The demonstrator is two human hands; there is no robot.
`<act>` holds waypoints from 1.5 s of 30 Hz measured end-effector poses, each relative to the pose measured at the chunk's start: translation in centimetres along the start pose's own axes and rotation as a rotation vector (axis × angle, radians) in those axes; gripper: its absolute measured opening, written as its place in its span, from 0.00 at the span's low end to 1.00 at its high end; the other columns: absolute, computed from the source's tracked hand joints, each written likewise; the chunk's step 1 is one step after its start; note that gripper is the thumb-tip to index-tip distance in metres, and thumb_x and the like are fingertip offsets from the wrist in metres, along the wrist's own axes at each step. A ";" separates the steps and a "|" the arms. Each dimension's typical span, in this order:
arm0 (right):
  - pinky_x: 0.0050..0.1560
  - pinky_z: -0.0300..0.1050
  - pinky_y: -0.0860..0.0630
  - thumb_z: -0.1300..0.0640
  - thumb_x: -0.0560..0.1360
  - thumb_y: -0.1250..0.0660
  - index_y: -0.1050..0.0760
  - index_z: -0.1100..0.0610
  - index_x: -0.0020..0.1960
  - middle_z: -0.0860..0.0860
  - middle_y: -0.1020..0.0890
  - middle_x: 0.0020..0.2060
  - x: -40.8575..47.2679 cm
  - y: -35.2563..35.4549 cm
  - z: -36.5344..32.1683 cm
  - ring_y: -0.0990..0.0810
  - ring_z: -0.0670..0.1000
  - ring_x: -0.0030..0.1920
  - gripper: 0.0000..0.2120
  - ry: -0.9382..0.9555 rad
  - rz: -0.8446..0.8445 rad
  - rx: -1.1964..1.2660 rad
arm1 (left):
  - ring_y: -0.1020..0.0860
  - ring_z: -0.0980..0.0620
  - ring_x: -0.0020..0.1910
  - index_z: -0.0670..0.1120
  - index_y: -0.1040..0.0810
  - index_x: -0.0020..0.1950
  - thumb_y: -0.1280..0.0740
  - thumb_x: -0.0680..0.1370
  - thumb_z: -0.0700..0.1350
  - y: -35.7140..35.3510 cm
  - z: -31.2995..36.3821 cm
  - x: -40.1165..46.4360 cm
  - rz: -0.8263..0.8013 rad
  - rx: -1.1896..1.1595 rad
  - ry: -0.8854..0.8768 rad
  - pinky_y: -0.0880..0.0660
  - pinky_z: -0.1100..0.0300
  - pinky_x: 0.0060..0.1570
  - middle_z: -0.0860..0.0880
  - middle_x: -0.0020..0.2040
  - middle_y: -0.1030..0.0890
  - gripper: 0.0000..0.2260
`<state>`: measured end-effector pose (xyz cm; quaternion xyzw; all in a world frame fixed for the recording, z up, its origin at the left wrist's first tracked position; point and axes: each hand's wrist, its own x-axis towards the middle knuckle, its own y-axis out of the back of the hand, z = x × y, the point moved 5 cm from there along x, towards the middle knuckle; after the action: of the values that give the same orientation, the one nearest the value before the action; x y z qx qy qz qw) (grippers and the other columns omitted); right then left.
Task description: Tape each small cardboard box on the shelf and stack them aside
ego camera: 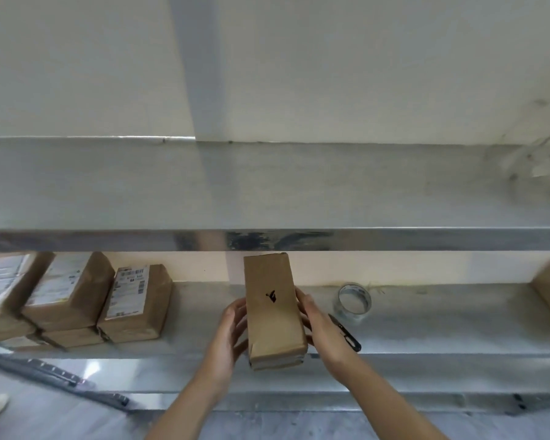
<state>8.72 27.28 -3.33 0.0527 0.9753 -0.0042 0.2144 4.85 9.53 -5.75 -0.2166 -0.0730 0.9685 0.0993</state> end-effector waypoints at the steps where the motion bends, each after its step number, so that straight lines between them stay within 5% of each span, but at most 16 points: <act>1: 0.51 0.34 0.22 0.35 0.82 0.53 0.32 0.27 0.63 0.35 0.22 0.60 0.1 0.1 -0.2 0.22 0.38 0.58 0.16 -0.007 -0.030 0.004 | 0.23 0.46 0.67 0.57 0.23 0.66 0.48 0.85 0.57 -0.1 -0.2 0.0 0.026 -0.003 0.000 0.26 0.47 0.63 0.53 0.64 0.19 0.17; 3: 0.47 0.32 0.24 0.37 0.83 0.55 0.34 0.30 0.64 0.32 0.24 0.56 0.3 0.5 -0.5 0.24 0.35 0.55 0.15 -0.029 -0.080 0.002 | 0.24 0.44 0.66 0.56 0.23 0.66 0.48 0.85 0.57 -0.5 -0.4 0.4 0.058 -0.019 0.009 0.27 0.47 0.60 0.50 0.65 0.19 0.17; 9: 0.65 0.52 0.25 0.31 0.81 0.55 0.32 0.26 0.60 0.37 0.22 0.59 2.1 1.4 1.9 0.23 0.42 0.61 0.15 -0.030 -0.124 -0.032 | 0.21 0.45 0.60 0.53 0.23 0.64 0.48 0.86 0.55 -2.1 -1.7 0.6 0.126 -0.054 0.055 0.26 0.51 0.51 0.47 0.63 0.18 0.16; 14: 0.64 0.59 0.23 0.31 0.80 0.53 0.29 0.28 0.60 0.43 0.20 0.59 2.9 1.3 2.8 0.20 0.49 0.61 0.16 -0.041 -0.105 -0.019 | 0.20 0.47 0.56 0.51 0.23 0.62 0.50 0.86 0.53 -1.6 -2.4 0.8 0.166 -0.096 0.088 0.26 0.52 0.49 0.47 0.61 0.18 0.17; 19: 0.63 0.49 0.25 0.36 0.83 0.51 0.32 0.35 0.68 0.41 0.24 0.64 3.3 3.0 2.9 0.25 0.44 0.63 0.17 -0.044 -0.103 0.000 | 0.24 0.42 0.67 0.47 0.26 0.69 0.49 0.86 0.55 -0.1 -2.6 1.4 0.172 -0.163 0.099 0.28 0.46 0.59 0.44 0.68 0.21 0.20; 22: 0.66 0.45 0.30 0.53 0.84 0.41 0.27 0.45 0.66 0.49 0.24 0.68 4.5 8.5 2.8 0.25 0.48 0.66 0.13 0.107 0.191 -0.317 | 0.28 0.42 0.71 0.45 0.28 0.73 0.48 0.86 0.53 1.1 -1.7 1.8 0.266 -0.219 0.064 0.29 0.45 0.65 0.45 0.72 0.26 0.20; 24: 0.66 0.46 0.31 0.58 0.79 0.37 0.26 0.51 0.68 0.50 0.24 0.68 5.3 12.2 3.0 0.27 0.51 0.68 0.17 0.117 0.305 -0.742 | 0.27 0.43 0.69 0.45 0.27 0.70 0.46 0.86 0.52 1.8 -0.7 1.7 0.346 -0.251 0.000 0.26 0.48 0.58 0.46 0.70 0.25 0.18; 27: 0.64 0.48 0.32 0.57 0.75 0.36 0.27 0.48 0.67 0.47 0.23 0.66 5.7 14.6 3.8 0.27 0.51 0.66 0.21 -0.008 0.224 -1.235 | 0.24 0.43 0.67 0.48 0.22 0.60 0.44 0.86 0.49 2.2 1.1 1.4 0.491 -0.286 -0.102 0.26 0.49 0.61 0.46 0.63 0.21 0.13; 32: 0.63 0.48 0.33 0.57 0.80 0.42 0.23 0.47 0.61 0.47 0.21 0.61 5.9 13.9 3.3 0.26 0.51 0.65 0.14 0.077 0.171 -1.569 | 0.21 0.48 0.60 0.49 0.22 0.55 0.40 0.84 0.44 0.7 6.3 2.7 0.569 -0.198 -0.267 0.26 0.47 0.65 0.51 0.54 0.18 0.07; 36: 0.46 0.48 0.31 0.56 0.79 0.34 0.19 0.54 0.51 0.51 0.16 0.48 4.6 14.2 1.3 0.19 0.58 0.52 0.05 0.387 0.301 -1.178 | 0.20 0.65 0.43 0.50 0.19 0.50 0.35 0.82 0.41 -1.2 9.4 1.5 0.398 0.300 -0.417 0.26 0.67 0.47 0.59 0.45 0.16 0.07; 38: 0.44 0.46 0.31 0.57 0.78 0.31 0.18 0.55 0.52 0.47 0.18 0.44 3.2 13.7 -0.7 0.20 0.55 0.47 0.04 0.509 0.253 -0.933 | 0.20 0.68 0.48 0.52 0.18 0.55 0.33 0.81 0.42 -2.8 9.5 1.2 0.263 0.492 -0.413 0.29 0.76 0.44 0.59 0.52 0.16 0.07; 42: 0.49 0.30 0.33 0.53 0.80 0.32 0.22 0.44 0.57 0.38 0.23 0.50 0.8 10.4 -4.2 0.25 0.38 0.52 0.07 0.493 0.005 -0.764 | 0.22 0.65 0.58 0.62 0.28 0.70 0.30 0.79 0.52 -6.2 8.2 1.5 -0.079 0.682 -0.296 0.28 0.68 0.58 0.63 0.63 0.23 0.21; 45: 0.47 0.33 0.32 0.51 0.80 0.33 0.26 0.36 0.53 0.38 0.22 0.49 -0.1 8.1 -6.4 0.25 0.39 0.51 0.08 0.522 -0.081 -0.710 | 0.22 0.66 0.57 0.63 0.27 0.69 0.29 0.78 0.53 -6.9 8.3 1.3 -0.136 0.671 -0.333 0.26 0.69 0.58 0.63 0.62 0.21 0.20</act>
<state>7.01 35.57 2.62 -0.0632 0.9390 0.3363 -0.0345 1.19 15.69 2.38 -0.0065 0.2188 0.9517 0.2155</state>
